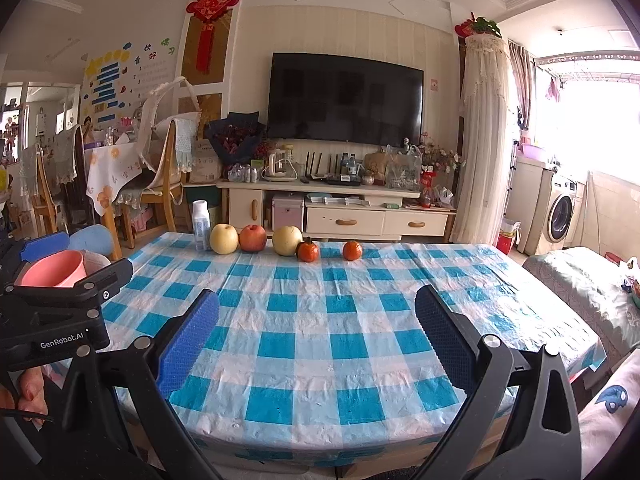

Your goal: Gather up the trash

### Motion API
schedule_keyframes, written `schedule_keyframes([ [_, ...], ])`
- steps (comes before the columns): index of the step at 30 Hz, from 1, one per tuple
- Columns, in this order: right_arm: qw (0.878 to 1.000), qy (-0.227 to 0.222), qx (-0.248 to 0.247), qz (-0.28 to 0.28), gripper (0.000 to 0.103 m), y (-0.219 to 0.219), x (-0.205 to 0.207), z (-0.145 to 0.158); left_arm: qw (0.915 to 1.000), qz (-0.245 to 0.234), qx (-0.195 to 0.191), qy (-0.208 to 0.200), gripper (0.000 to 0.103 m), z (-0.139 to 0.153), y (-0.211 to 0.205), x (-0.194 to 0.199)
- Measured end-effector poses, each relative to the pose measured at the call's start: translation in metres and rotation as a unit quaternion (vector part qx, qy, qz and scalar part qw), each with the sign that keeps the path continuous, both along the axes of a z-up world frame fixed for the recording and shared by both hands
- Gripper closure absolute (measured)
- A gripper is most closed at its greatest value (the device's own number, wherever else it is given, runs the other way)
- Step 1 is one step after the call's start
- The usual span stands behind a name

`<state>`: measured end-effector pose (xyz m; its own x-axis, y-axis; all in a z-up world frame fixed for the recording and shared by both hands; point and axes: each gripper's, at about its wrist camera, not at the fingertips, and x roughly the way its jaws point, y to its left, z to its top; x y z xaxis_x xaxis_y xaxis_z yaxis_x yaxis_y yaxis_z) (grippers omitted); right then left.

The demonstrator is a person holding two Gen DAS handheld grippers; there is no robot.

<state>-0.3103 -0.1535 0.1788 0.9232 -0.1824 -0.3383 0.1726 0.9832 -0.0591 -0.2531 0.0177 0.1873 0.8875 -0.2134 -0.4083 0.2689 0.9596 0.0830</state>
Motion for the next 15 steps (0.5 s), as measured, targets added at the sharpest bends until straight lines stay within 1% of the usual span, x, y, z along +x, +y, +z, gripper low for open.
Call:
schedule_keyframes([
  [6, 1.0, 0.02, 0.003, 0.001, 0.004, -0.001, 0.012, -0.012, 0.9999, 0.0, 0.002, 0.012, 0.006, -0.01, -0.002, 0.007],
  [15, 1.0, 0.026, 0.004, 0.003, 0.004, -0.002, 0.023, -0.022, 0.9996, 0.005, 0.0, 0.027, 0.006, -0.024, -0.001, 0.022],
])
